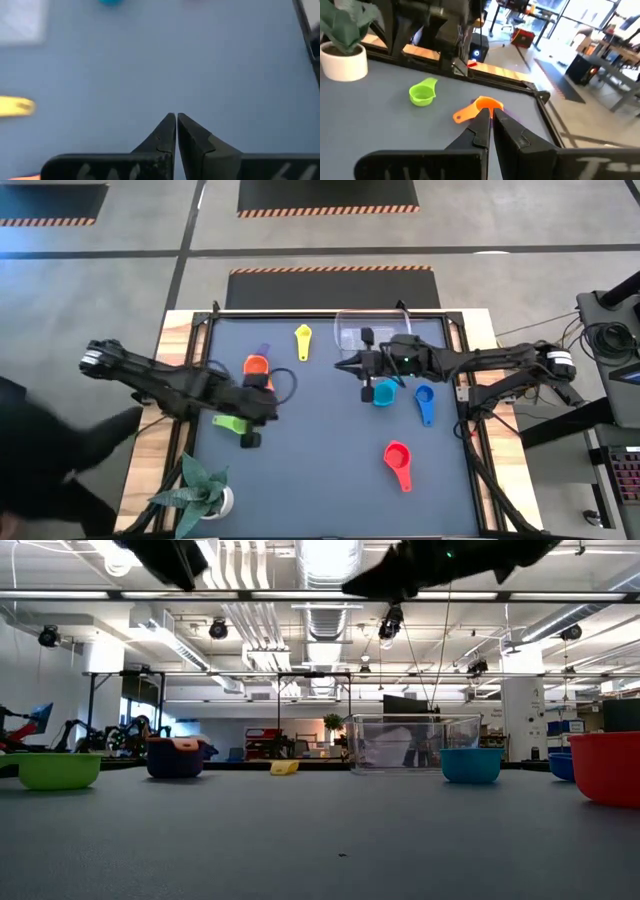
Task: Nest measuring cups in basket
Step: Stack the orange measuring cup on top of the violet measuring cup
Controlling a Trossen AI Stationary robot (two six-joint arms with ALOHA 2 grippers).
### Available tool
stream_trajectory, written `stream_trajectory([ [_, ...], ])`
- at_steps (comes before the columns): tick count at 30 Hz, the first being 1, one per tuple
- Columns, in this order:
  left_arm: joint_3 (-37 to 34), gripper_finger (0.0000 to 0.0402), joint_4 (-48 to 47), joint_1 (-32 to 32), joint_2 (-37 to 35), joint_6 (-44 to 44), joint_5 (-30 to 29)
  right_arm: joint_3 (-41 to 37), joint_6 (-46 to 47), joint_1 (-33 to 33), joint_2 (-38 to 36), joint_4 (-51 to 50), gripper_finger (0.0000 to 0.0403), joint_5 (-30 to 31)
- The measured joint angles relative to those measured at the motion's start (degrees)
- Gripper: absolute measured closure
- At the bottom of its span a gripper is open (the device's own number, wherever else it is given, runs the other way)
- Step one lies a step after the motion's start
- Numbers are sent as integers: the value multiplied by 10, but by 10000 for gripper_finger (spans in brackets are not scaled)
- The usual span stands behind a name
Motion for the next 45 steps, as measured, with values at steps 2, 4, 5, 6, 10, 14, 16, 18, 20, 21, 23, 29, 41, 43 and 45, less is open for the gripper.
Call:
stream_trajectory([
  [2, -1, 402, -2, 23, 32, 0, 43, -20, -13, 0, -18, 19, 394, 0],
  [4, -4, 402, -13, 48, 65, 0, 73, -29, -30, 0, -42, 40, 394, 0],
  [5, -5, 402, -25, 61, 83, 4, 83, -30, -38, 0, -52, 44, 394, 0],
  [6, -5, 402, -39, 72, 101, 8, 87, -30, -46, 0, -61, 48, 394, 0],
  [10, -5, 402, -115, 113, 174, 41, 89, -31, -49, 0, -85, 40, 394, 0],
  [14, -5, 402, -164, 142, 242, 81, 90, -31, -60, 0, -98, 40, 394, 0],
  [16, -5, 402, -167, 152, 268, 97, 89, -32, -60, 0, -96, 39, 394, 0],
  [18, -2, 402, -168, 160, 289, 111, 89, -34, -62, 0, -93, 36, 394, 0],
  [20, 3, 402, -167, 168, 304, 121, 83, -35, -65, 0, -91, 36, 394, 0],
  [21, 5, 402, -167, 170, 309, 124, 70, -36, -64, 0, -91, 37, 394, 0],
  [23, 9, 402, -169, 176, 316, 131, 48, -36, -64, 0, -89, 37, 394, 0],
  [29, 15, 402, -172, 188, 312, 146, -29, -37, -64, 0, -88, 35, 394, 0],
  [41, 37, 402, -145, 212, 311, 159, -57, -38, -65, 0, -88, 21, 394, 0],
  [43, 52, 402, -138, 219, 311, 159, -58, -38, -65, 0, -88, 20, 394, 0],
  [45, 67, 402, -127, 226, 311, 158, -69, -38, -65, 0, -88, 20, 394, 0],
])
